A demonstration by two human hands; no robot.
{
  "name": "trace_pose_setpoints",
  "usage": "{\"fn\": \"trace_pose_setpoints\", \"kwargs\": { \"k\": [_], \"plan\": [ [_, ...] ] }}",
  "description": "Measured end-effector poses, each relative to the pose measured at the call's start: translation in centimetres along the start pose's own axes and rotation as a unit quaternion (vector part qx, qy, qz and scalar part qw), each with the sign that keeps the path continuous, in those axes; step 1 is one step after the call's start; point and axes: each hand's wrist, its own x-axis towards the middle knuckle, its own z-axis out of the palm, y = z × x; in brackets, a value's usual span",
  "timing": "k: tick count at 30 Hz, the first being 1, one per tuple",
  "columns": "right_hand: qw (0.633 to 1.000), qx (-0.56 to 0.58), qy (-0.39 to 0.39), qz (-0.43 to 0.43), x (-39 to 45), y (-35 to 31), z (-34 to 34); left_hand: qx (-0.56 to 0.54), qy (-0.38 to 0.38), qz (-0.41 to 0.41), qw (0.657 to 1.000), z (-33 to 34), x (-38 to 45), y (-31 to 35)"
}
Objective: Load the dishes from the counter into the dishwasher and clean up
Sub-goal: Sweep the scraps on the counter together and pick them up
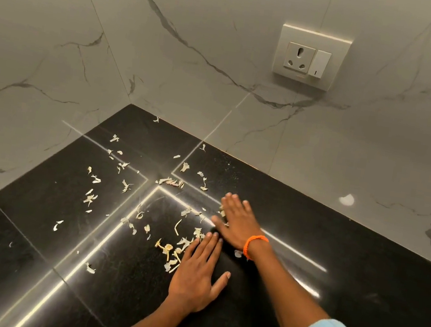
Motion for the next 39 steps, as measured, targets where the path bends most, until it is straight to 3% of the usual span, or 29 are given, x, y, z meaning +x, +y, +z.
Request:
{"fn": "trace_pose_setpoints", "kwargs": {
  "k": [2,4,7,9,10,15,17,20,23,24,27,32,36,39],
  "plan": [
    [0.996,0.074,-0.028,-0.046,-1.0,-1.7,0.6,0.000,-0.002,0.002,1.000,0.2,-0.1,0.1],
    [0.988,0.150,0.016,-0.037,-1.9,-1.2,0.1,-0.004,0.003,0.003,1.000,0.0,0.3,0.0],
    [0.963,0.165,0.163,0.135,-4.9,1.9,0.5,-0.010,-0.005,0.001,1.000,0.0,-0.1,-0.2],
    [0.943,0.152,0.176,0.237,-7.8,3.0,1.7,-0.014,-0.009,0.001,1.000,0.4,-0.7,-0.1],
    [0.944,0.147,0.162,0.248,-8.9,2.7,2.3,-0.015,-0.011,-0.001,1.000,0.5,-0.9,-0.1],
    [0.983,0.136,0.070,0.096,-10.8,0.4,3.2,-0.010,-0.015,0.006,1.000,-0.3,0.5,0.1],
    [0.966,0.201,0.131,0.101,-12.4,1.4,2.5,-0.017,-0.009,-0.010,1.000,-0.4,-0.6,0.8],
    [0.921,0.157,0.249,0.254,-13.3,5.5,0.3,-0.054,0.026,-0.024,0.998,-0.8,-3.0,1.8],
    [0.904,0.030,0.240,0.353,-13.1,3.6,1.5,-0.066,0.007,-0.028,0.997,-0.9,-7.6,0.4],
    [0.911,0.010,0.226,0.345,-12.4,2.5,2.3,-0.076,0.013,-0.020,0.997,-0.2,-8.7,0.2],
    [0.973,0.045,0.117,0.192,-12.3,-6.6,6.7,-0.038,-0.035,-0.008,0.999,-0.5,-17.9,-1.7],
    [0.988,0.122,0.053,0.078,-9.5,-8.2,6.5,-0.022,-0.095,0.056,0.994,-0.5,-17.0,-1.5],
    [0.967,0.139,0.137,0.163,-10.7,-5.1,4.4,-0.023,-0.088,0.032,0.995,-1.3,-14.8,-2.7],
    [0.961,0.079,0.125,0.236,-11.2,-1.0,3.3,-0.034,-0.088,0.018,0.995,-1.6,-12.9,-3.4]
  ]
}}
